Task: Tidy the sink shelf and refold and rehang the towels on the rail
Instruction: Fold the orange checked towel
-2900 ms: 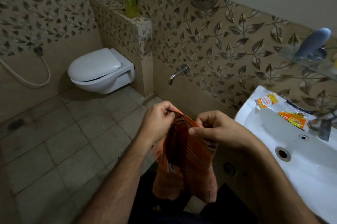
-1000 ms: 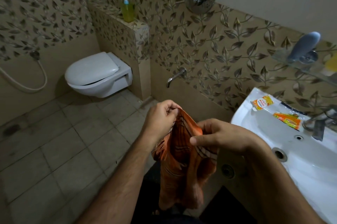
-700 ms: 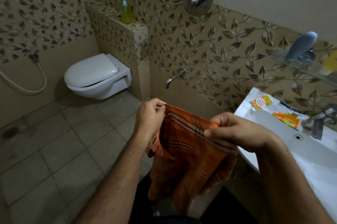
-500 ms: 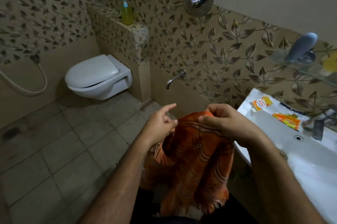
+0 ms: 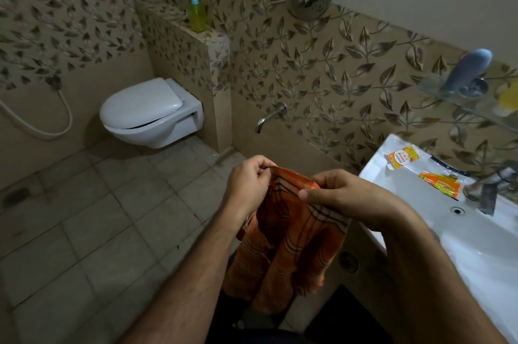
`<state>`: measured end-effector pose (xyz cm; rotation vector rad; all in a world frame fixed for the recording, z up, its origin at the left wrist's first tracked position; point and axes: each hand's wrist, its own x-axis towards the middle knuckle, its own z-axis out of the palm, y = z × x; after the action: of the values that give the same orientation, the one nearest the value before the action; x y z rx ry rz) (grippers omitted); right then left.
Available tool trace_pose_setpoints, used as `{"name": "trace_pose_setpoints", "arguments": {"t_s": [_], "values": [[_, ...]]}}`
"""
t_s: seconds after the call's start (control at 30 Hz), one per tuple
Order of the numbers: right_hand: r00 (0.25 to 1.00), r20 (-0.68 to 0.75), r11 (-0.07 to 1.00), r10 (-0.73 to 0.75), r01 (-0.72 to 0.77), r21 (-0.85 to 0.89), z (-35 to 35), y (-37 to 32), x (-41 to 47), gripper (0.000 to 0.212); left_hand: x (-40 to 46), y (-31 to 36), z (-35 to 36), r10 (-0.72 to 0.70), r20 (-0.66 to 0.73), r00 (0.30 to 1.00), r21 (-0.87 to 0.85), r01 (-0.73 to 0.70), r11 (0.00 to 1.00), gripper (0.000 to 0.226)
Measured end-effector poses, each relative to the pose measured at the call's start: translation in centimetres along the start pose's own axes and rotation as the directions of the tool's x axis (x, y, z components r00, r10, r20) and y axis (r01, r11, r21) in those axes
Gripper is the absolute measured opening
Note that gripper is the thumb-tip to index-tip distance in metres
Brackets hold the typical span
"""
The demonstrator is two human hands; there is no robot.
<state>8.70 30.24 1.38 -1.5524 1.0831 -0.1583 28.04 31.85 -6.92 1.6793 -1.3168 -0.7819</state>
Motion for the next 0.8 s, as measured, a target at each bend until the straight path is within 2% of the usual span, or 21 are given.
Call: {"name": "trace_pose_setpoints", "arguments": {"t_s": [0.07,0.13,0.3,0.37,0.43,0.53,0.63,0.7,0.8], "values": [[1.000,0.028,1.000,-0.001,0.001,0.003,-0.6,-0.1,-0.5,0.018,0.1,0.2,0.1,-0.027,0.003,1.000,0.018,0.027,0.999,0.019],[0.999,0.032,0.999,-0.034,0.035,-0.026,-1.0,0.0,-0.9,0.024,0.1,0.3,0.2,-0.048,-0.001,0.999,0.022,0.048,0.999,0.019],[0.987,0.012,0.984,-0.161,0.159,0.078,-1.3,0.2,-2.0,0.029,0.9,0.1,-0.5,-0.106,-0.032,0.994,0.075,0.109,0.991,0.019],[0.984,-0.051,0.982,-0.174,0.177,0.060,-1.3,0.3,-1.9,0.032,0.8,-0.5,-0.2,-0.129,0.069,0.989,0.039,0.127,0.991,0.018],[0.970,-0.148,0.980,-0.192,0.197,0.020,-1.1,0.1,-1.2,0.029,0.4,-1.0,-0.2,-0.070,0.259,0.963,-0.142,0.110,0.984,0.023],[0.950,-0.228,0.974,-0.213,0.224,0.027,-0.4,-0.3,-0.3,0.026,-0.5,-0.2,-0.7,0.125,0.526,0.841,-0.417,0.127,0.900,0.046],[0.956,-0.211,0.977,-0.205,0.213,0.014,0.4,0.0,0.5,0.028,-1.2,1.7,-0.9,0.211,0.599,0.772,-0.513,0.168,0.842,0.044],[0.954,-0.212,0.977,-0.212,0.207,-0.044,0.6,0.1,0.8,0.026,-1.4,2.3,-0.7,0.183,0.578,0.796,-0.501,0.168,0.849,0.032],[0.970,-0.167,0.984,-0.176,0.167,-0.064,0.3,0.2,0.6,0.035,-1.2,2.4,-0.3,0.124,0.416,0.901,-0.419,0.068,0.905,0.012]]}}
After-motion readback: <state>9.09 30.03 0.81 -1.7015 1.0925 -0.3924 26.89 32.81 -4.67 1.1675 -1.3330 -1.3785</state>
